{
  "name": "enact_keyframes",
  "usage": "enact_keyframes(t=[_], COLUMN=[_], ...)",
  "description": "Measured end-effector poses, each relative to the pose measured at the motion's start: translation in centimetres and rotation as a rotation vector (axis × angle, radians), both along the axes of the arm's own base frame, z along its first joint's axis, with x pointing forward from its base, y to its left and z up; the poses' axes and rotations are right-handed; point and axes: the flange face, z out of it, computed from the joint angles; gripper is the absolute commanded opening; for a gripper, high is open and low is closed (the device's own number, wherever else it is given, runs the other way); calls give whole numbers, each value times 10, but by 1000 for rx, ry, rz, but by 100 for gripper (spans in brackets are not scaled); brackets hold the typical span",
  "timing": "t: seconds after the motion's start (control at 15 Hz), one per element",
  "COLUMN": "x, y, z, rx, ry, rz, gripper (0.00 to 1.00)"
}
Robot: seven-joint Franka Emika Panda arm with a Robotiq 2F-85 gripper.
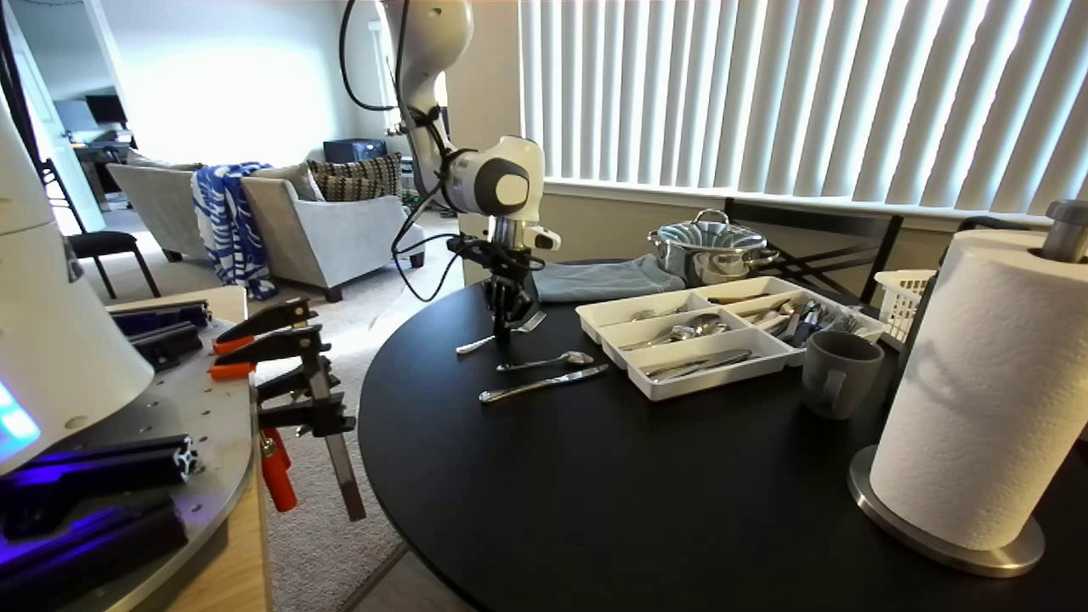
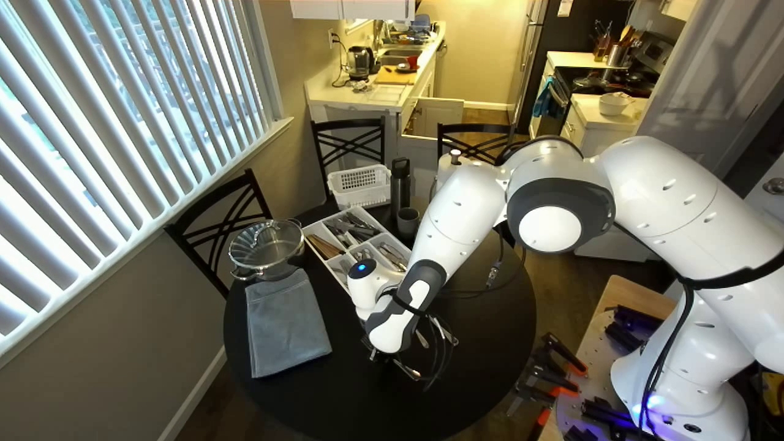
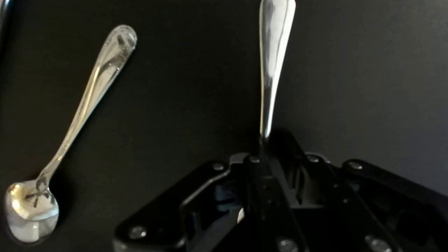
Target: Put the kitchen utensils into the utensil organizer
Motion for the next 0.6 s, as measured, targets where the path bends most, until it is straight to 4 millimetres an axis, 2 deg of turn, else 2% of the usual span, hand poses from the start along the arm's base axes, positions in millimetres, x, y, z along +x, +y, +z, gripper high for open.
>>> enact_keyframes(t=[0.4,0.6], x=[1,5], y=[-1,0], z=[0,11], rx=[1,8], ry=[-3,-21], rz=[-1,-3], gripper=[2,2])
